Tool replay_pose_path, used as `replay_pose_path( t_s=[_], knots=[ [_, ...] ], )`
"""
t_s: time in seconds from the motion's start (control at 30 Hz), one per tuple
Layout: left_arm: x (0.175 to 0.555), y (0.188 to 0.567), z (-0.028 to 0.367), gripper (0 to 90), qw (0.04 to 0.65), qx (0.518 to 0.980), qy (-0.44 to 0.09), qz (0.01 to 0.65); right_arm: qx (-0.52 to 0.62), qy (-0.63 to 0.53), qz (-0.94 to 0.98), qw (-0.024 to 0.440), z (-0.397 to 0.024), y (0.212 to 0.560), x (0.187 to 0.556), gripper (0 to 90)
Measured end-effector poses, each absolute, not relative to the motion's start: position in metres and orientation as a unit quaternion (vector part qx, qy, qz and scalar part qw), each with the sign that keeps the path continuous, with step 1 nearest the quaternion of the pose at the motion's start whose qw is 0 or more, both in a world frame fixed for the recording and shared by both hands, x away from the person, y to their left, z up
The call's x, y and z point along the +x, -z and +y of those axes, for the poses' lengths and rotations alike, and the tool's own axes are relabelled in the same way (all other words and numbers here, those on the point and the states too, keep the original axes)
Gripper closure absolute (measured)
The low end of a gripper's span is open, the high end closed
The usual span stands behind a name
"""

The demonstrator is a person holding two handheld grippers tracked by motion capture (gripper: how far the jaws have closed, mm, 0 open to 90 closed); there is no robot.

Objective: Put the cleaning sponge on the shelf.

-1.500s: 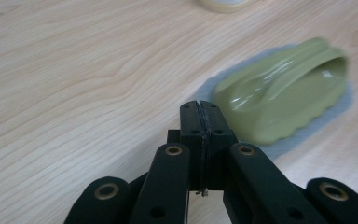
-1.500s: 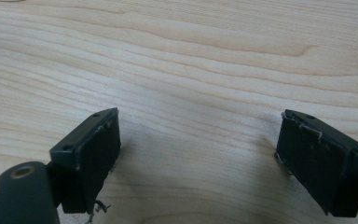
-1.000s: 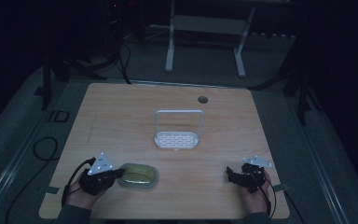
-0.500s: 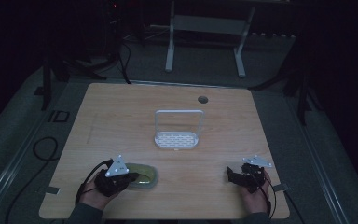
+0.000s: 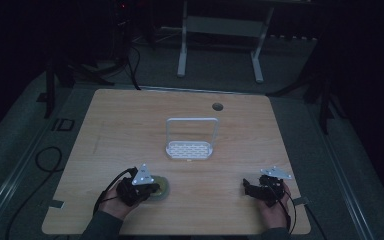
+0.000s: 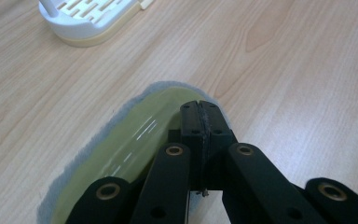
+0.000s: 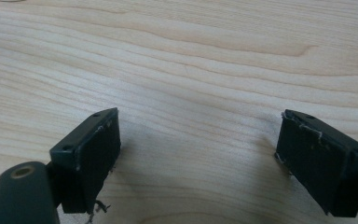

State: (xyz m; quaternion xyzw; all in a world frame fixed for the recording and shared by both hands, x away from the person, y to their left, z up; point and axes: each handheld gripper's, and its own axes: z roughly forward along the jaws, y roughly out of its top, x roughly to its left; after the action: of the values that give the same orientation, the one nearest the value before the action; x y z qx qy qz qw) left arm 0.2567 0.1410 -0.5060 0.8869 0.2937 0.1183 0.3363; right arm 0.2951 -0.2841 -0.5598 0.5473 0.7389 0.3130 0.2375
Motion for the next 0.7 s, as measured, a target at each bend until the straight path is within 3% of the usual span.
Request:
replay_pose_path(
  t_s=[0.47, 0.7],
  knots=[
    [0.279, 0.501, 0.135, 89.4, 0.324, 0.887, -0.123, 0.304, 0.547, -0.314, 0.739, 0.238, -0.284, 0.560, 0.295, 13.0],
    [0.284, 0.486, 0.142, 80.2, 0.324, 0.886, -0.124, 0.309, 0.547, -0.313, 0.739, 0.238, -0.284, 0.560, 0.295, 13.0]
  ],
)
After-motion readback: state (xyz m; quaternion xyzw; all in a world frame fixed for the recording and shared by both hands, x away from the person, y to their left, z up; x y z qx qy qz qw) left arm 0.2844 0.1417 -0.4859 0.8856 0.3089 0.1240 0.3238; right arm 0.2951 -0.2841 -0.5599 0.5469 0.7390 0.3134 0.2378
